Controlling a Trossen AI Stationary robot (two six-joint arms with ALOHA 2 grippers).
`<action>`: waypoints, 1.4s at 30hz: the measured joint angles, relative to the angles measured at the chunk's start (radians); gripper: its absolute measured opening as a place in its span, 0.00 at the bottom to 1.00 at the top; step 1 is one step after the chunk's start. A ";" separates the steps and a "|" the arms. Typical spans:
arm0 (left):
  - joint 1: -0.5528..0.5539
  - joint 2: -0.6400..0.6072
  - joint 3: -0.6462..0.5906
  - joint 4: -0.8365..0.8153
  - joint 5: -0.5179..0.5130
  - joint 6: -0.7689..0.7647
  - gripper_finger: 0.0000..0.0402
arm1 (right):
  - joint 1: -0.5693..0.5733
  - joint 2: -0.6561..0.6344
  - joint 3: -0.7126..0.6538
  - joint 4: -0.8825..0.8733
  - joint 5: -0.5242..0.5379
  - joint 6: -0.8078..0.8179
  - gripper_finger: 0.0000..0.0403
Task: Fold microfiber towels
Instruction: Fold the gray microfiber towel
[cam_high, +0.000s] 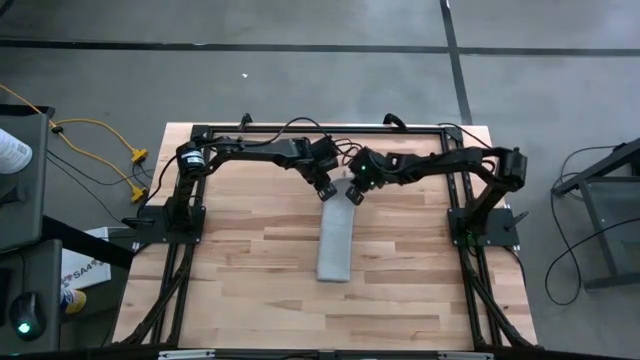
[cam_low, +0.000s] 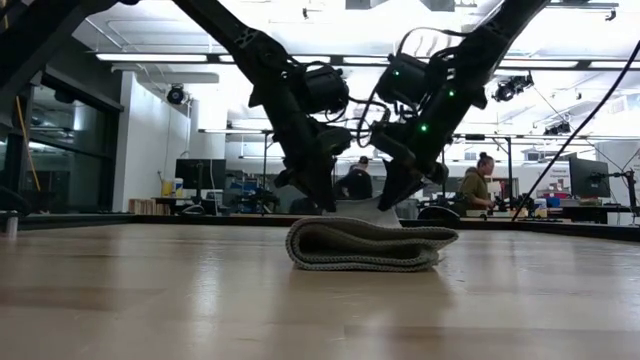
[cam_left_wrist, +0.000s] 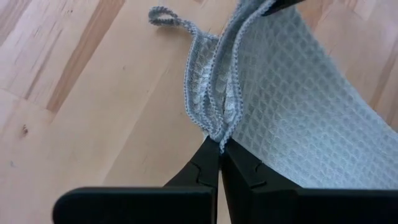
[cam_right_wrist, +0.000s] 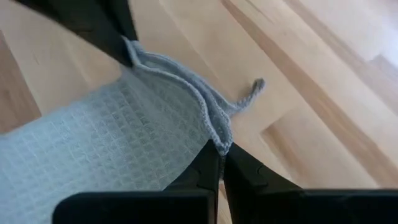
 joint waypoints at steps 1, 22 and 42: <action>0.000 0.000 0.000 0.000 0.000 0.000 0.00 | -0.013 0.000 0.000 -0.001 -0.009 0.003 0.01; 0.009 0.000 -0.001 -0.141 -0.183 0.032 0.00 | -0.078 0.001 0.001 0.019 -0.171 0.001 0.38; 0.019 0.000 -0.001 -0.077 -0.175 0.103 0.00 | -0.244 0.129 0.000 0.193 -0.512 0.184 0.50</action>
